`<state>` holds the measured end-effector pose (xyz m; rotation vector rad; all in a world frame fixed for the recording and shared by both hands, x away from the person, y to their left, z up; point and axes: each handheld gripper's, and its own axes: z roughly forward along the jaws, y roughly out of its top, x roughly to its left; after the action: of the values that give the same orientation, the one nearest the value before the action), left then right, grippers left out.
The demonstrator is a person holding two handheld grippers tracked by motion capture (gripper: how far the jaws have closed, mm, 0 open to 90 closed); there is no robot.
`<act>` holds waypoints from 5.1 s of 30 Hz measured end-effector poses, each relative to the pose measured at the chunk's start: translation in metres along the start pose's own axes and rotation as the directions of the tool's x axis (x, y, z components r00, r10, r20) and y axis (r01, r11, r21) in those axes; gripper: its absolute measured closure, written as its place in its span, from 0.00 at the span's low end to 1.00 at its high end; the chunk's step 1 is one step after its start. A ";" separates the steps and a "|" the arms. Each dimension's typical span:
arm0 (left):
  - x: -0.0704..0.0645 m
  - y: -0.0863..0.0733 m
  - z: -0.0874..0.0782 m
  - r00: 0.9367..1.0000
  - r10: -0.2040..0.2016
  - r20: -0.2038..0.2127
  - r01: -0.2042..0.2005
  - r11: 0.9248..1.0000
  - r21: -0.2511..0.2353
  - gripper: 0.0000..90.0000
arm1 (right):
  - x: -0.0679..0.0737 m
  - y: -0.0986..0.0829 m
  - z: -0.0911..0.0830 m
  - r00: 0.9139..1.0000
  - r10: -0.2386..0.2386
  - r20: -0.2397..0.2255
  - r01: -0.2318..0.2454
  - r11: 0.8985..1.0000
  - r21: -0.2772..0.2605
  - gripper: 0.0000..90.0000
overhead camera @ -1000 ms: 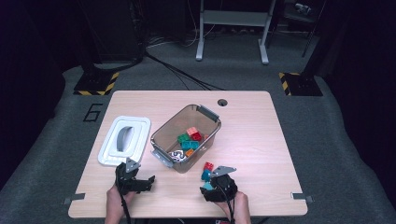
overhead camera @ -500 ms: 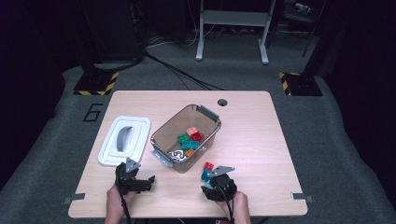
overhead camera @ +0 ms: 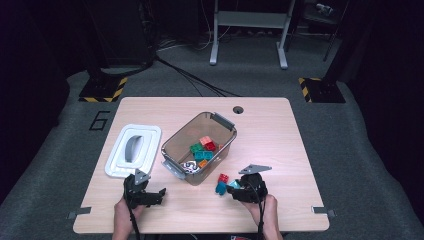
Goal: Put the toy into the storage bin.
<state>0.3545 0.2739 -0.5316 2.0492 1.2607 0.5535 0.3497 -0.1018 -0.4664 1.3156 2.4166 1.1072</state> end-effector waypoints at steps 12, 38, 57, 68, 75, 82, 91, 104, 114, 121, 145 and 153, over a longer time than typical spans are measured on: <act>0.000 0.000 0.000 1.000 -0.001 0.002 0.001 1.000 0.003 0.02 | -0.027 0.043 -0.016 0.999 0.006 0.043 -0.004 0.999 -0.043 0.63; 0.000 0.000 0.000 1.000 0.001 0.004 -0.001 1.000 0.004 0.02 | -0.039 0.100 -0.026 0.991 0.001 0.130 0.011 0.996 -0.092 0.63; 0.000 0.000 0.000 1.000 0.002 0.005 -0.002 1.000 0.001 0.02 | -0.032 0.154 -0.033 0.988 -0.048 0.150 0.067 0.990 -0.125 0.63; 0.001 0.000 0.000 1.000 0.002 0.005 -0.002 1.000 0.001 0.02 | -0.030 0.171 -0.003 0.991 -0.060 0.122 0.068 0.996 -0.064 0.63; 0.001 0.000 0.000 1.000 0.002 0.005 -0.002 1.000 0.001 0.02 | -0.032 0.171 0.017 0.992 -0.064 0.104 0.065 0.998 -0.005 0.63; 0.001 0.000 0.000 1.000 0.003 0.006 -0.003 1.000 0.001 0.02 | -0.034 0.171 0.028 0.993 -0.061 0.098 0.058 0.998 0.035 0.63; 0.001 0.000 0.000 1.000 0.003 0.005 -0.003 1.000 0.001 0.02 | -0.038 0.164 0.028 0.994 -0.040 0.102 0.034 0.998 0.056 0.57; 0.000 0.000 0.000 1.000 0.002 0.005 -0.002 1.000 0.004 0.02 | -0.024 0.133 -0.007 0.996 -0.055 0.076 0.055 0.998 0.006 0.17; 0.000 0.000 0.000 1.000 0.002 0.005 -0.002 1.000 0.003 0.02 | -0.008 0.080 0.006 0.996 -0.071 0.049 0.068 0.996 0.061 0.09; 0.000 0.000 0.000 1.000 0.002 0.005 -0.002 1.000 0.003 0.02 | -0.002 0.047 0.031 0.998 -0.056 0.028 0.053 0.993 0.102 0.05; 0.000 0.000 0.000 1.000 0.002 0.004 -0.002 1.000 0.003 0.02 | 0.002 0.026 0.069 0.983 0.026 0.184 -0.043 0.995 0.089 0.15; 0.000 0.000 0.000 1.000 0.002 0.004 -0.002 1.000 0.003 0.02 | 0.002 0.011 0.061 0.979 0.003 0.203 -0.028 0.992 0.119 0.18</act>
<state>0.3544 0.2741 -0.5315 2.0527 1.2582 0.5487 0.3845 -0.0650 -0.5013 1.4107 2.3585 0.7963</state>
